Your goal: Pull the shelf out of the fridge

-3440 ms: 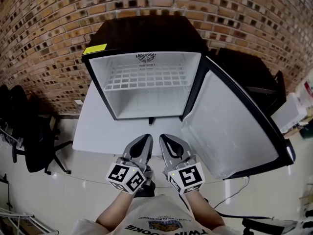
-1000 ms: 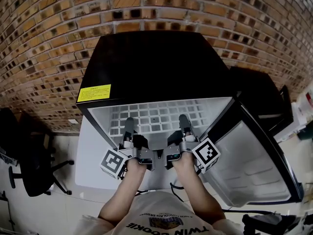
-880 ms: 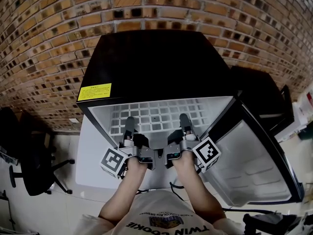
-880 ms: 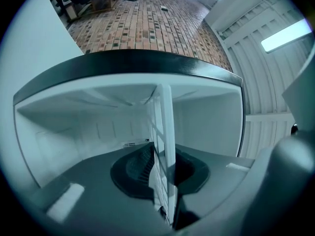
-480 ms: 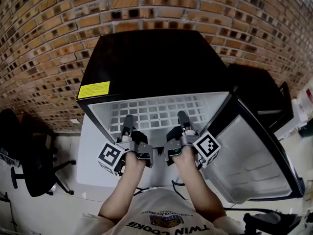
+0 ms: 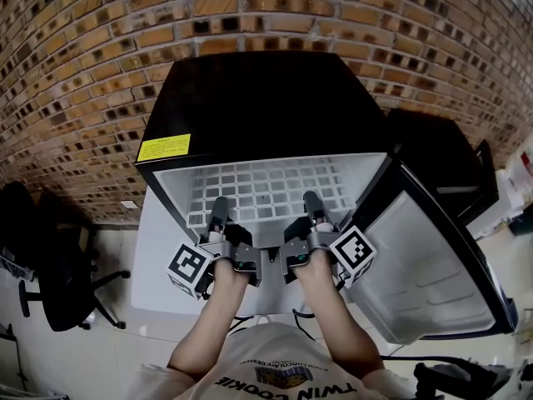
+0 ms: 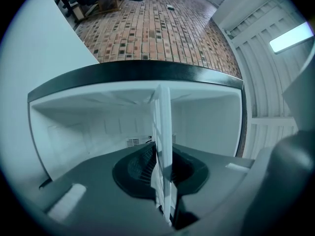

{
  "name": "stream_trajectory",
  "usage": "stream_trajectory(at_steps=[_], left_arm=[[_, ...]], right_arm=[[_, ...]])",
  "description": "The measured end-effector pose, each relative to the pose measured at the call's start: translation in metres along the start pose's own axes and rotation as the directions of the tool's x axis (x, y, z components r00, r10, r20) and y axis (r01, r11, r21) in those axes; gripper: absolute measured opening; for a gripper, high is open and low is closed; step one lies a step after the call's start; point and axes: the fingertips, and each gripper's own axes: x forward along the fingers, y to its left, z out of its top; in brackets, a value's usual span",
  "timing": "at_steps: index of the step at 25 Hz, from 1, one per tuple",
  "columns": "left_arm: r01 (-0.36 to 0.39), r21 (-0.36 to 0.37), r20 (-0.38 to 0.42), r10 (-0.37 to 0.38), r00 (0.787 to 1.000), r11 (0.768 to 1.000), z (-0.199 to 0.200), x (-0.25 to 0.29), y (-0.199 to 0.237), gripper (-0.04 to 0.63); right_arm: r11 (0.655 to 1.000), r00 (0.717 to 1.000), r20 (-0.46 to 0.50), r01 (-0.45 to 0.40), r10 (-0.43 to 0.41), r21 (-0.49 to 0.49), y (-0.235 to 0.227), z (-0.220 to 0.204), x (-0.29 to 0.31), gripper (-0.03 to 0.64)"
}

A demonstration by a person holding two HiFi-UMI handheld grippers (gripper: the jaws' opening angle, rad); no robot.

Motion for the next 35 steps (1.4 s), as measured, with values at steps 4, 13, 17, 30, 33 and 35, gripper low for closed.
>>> stream_trajectory(at_steps=[4, 13, 17, 30, 33, 35], left_arm=[[-0.001, 0.003, -0.007, 0.001, 1.000, 1.000, -0.003, -0.011, -0.003, 0.028], [0.006, 0.001, 0.000, -0.006, 1.000, 1.000, -0.008, -0.030, -0.005, 0.028], [-0.002, -0.001, -0.001, 0.002, 1.000, 1.000, -0.010, -0.037, -0.007, 0.028], [0.009, -0.005, 0.019, -0.009, 1.000, 1.000, -0.021, -0.077, -0.014, 0.028], [0.010, -0.005, 0.020, -0.010, 1.000, 1.000, -0.024, -0.088, -0.017, 0.028], [0.011, -0.002, 0.020, -0.011, 1.000, 1.000, -0.028, -0.098, -0.018, 0.028]], right_arm=[[1.000, 1.000, -0.002, -0.007, 0.007, -0.004, 0.001, -0.002, -0.010, 0.029], [1.000, 1.000, -0.015, -0.018, 0.017, -0.021, 0.003, -0.005, -0.031, 0.035], [1.000, 1.000, -0.024, -0.016, 0.016, -0.024, 0.003, -0.006, -0.038, 0.037], [0.998, 0.997, -0.059, -0.061, 0.059, -0.031, 0.008, -0.012, -0.077, 0.041], [0.999, 0.997, -0.063, -0.043, 0.041, -0.033, 0.007, -0.014, -0.089, 0.041], [0.999, 0.997, -0.068, -0.036, 0.034, -0.031, 0.005, -0.014, -0.098, 0.041]])
